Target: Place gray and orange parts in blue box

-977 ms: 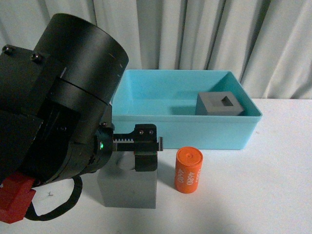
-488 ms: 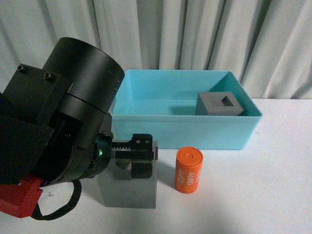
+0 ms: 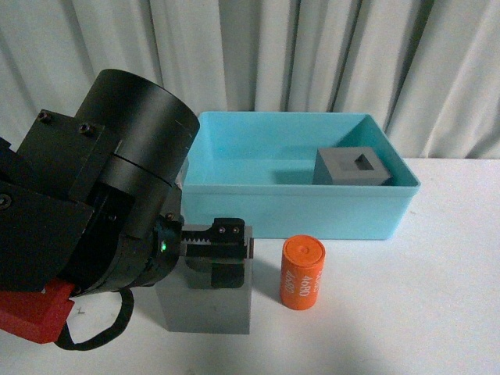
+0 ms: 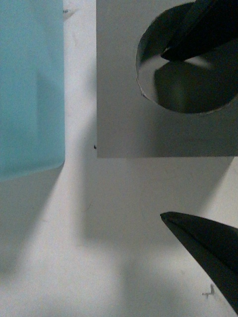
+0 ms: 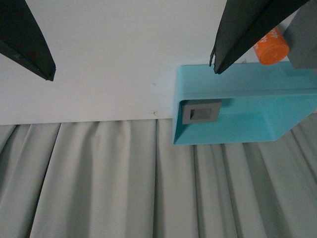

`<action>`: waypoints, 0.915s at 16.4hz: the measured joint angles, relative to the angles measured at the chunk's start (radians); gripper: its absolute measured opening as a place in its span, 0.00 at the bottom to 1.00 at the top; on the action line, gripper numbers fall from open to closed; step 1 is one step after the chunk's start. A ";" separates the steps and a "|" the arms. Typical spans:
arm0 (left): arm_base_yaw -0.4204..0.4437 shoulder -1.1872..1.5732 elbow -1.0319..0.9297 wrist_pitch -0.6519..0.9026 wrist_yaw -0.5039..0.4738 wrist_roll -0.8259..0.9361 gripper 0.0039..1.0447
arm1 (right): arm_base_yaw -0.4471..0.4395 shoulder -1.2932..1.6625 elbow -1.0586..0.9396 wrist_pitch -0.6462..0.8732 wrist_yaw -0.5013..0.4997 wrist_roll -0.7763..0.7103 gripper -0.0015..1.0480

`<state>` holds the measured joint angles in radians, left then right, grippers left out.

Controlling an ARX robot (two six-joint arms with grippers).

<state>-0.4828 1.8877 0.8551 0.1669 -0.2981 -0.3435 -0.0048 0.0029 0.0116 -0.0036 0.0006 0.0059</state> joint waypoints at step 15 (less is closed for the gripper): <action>0.032 -0.166 0.001 -0.125 0.003 -0.116 0.19 | 0.000 0.000 0.000 -0.001 0.000 0.000 0.94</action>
<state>-0.4507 1.7214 0.8562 0.0422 -0.2951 -0.4591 -0.0048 0.0029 0.0116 -0.0044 0.0006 0.0059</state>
